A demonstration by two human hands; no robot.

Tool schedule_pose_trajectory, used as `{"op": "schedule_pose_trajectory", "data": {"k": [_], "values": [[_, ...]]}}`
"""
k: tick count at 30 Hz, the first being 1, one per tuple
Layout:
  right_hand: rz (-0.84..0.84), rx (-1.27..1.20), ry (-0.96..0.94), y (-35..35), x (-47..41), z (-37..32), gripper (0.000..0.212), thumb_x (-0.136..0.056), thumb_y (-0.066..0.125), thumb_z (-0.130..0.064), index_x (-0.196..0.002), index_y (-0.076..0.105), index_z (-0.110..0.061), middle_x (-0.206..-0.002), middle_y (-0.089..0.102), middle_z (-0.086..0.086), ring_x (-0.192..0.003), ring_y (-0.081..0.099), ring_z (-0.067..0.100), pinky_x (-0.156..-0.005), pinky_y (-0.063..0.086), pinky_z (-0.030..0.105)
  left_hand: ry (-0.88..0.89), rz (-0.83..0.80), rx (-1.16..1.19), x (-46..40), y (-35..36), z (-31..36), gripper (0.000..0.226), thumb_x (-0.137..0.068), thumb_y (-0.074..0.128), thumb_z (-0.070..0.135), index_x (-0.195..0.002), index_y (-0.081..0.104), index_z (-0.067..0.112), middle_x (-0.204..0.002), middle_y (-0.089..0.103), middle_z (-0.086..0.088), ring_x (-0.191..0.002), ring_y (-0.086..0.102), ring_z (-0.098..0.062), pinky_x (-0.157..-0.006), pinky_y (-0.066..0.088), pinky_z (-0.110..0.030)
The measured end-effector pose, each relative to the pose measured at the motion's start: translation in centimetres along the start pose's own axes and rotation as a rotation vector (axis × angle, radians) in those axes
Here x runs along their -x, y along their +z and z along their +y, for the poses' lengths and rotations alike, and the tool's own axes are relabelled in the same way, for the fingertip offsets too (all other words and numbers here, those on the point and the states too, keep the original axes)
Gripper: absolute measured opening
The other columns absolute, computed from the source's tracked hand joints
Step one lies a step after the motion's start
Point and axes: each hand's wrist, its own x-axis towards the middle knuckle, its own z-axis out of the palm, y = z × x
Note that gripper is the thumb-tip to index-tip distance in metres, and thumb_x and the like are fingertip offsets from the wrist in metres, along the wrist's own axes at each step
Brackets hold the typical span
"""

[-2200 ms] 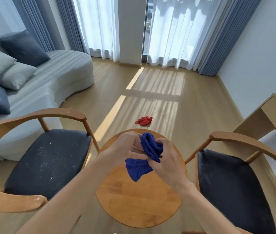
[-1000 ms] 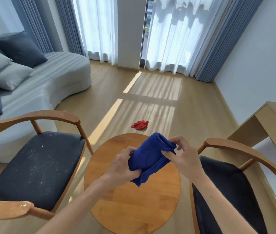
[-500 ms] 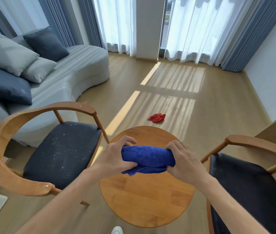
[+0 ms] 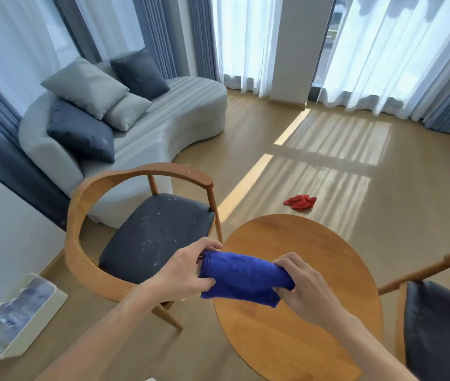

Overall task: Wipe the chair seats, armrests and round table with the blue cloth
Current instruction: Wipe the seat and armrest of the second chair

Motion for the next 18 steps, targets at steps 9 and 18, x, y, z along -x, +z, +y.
{"op": "schedule_pose_trajectory", "data": {"k": [9,18], "values": [[-0.191,-0.038,-0.022,15.3,-10.3,-16.6,0.042,-0.080,0.054,-0.026,-0.120,0.049,-0.036,-0.101,0.047,-0.032,-0.089,0.047,-0.008,-0.080,0.032,0.005,-0.214,0.140,0.231,10.4,-13.6,-18.5,0.043,-0.071,0.068,0.018,-0.106,0.057,0.040,-0.101,0.068,0.011,-0.098,0.065,-0.008,-0.080,0.055,-0.025],[-0.203,-0.104,0.116,23.1,-18.9,-28.1,0.036,-0.076,0.061,-0.022,-0.110,0.049,-0.031,-0.098,0.059,-0.017,-0.087,0.053,-0.008,-0.071,0.040,0.006,-0.286,0.179,0.375,11.0,-25.2,-28.8,0.051,-0.081,0.071,0.008,-0.124,0.052,0.030,-0.112,0.062,0.012,-0.106,0.059,-0.001,-0.081,0.046,-0.008]]}}
